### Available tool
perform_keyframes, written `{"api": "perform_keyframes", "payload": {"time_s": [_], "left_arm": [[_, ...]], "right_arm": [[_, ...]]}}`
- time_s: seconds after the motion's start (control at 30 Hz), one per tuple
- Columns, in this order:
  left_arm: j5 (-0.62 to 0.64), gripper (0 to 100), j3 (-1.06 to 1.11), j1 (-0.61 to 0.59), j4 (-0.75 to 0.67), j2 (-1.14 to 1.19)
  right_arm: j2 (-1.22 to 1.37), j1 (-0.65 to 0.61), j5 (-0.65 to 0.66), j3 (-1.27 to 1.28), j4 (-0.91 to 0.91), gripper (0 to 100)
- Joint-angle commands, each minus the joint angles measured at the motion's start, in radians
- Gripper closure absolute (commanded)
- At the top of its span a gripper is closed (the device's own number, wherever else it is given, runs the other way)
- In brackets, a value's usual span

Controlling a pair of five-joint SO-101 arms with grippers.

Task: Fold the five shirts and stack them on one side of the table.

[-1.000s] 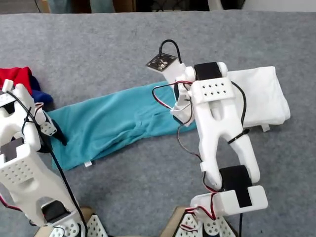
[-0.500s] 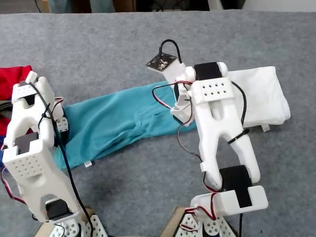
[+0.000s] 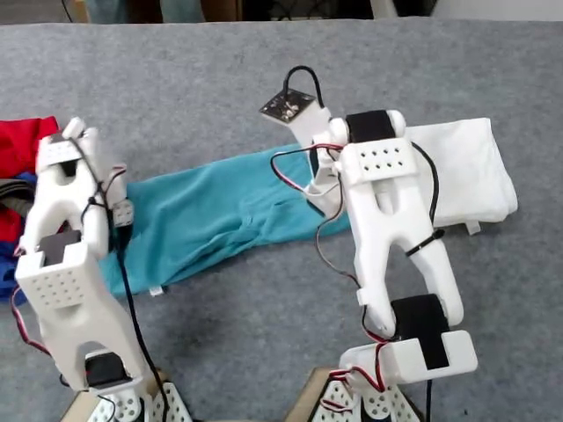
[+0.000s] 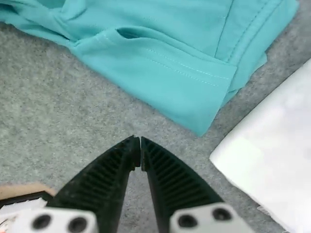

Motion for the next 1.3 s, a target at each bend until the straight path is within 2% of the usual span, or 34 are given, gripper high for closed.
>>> {"api": "perform_keyframes", "payload": {"time_s": [0.0, 0.13, 0.33, 0.5, 0.63, 0.9, 1.0, 1.27], "left_arm": [[0.014, 97, -0.059, 0.094, 0.032, -0.106], [0.063, 97, -0.065, 0.189, 0.028, -0.157], [0.121, 97, -0.206, 0.312, 0.034, -0.166], [0.141, 97, -0.325, 0.443, 0.037, -0.166], [0.216, 97, -0.426, 0.555, 0.037, -0.166], [0.284, 97, -0.590, 0.746, 0.028, -0.164], [0.307, 97, -0.591, 0.782, -0.014, -0.164], [0.410, 97, -0.593, 0.835, -0.121, -0.163]], "right_arm": [[-0.045, -0.002, 0.000, -0.114, -0.035, 98.4], [-0.045, 0.041, 0.000, -0.234, -0.086, 98.4], [-0.045, 0.146, 0.006, -0.426, -0.137, 98.4], [-0.045, 0.298, 0.044, -0.547, -0.133, 98.4], [-0.045, 0.427, 0.063, -0.602, -0.135, 98.4], [-0.038, 0.628, 0.072, -0.610, -0.203, 98.4], [-0.038, 0.663, 0.072, -0.608, -0.212, 98.4], [-0.038, 0.664, 0.072, -0.608, -0.212, 98.4]]}}
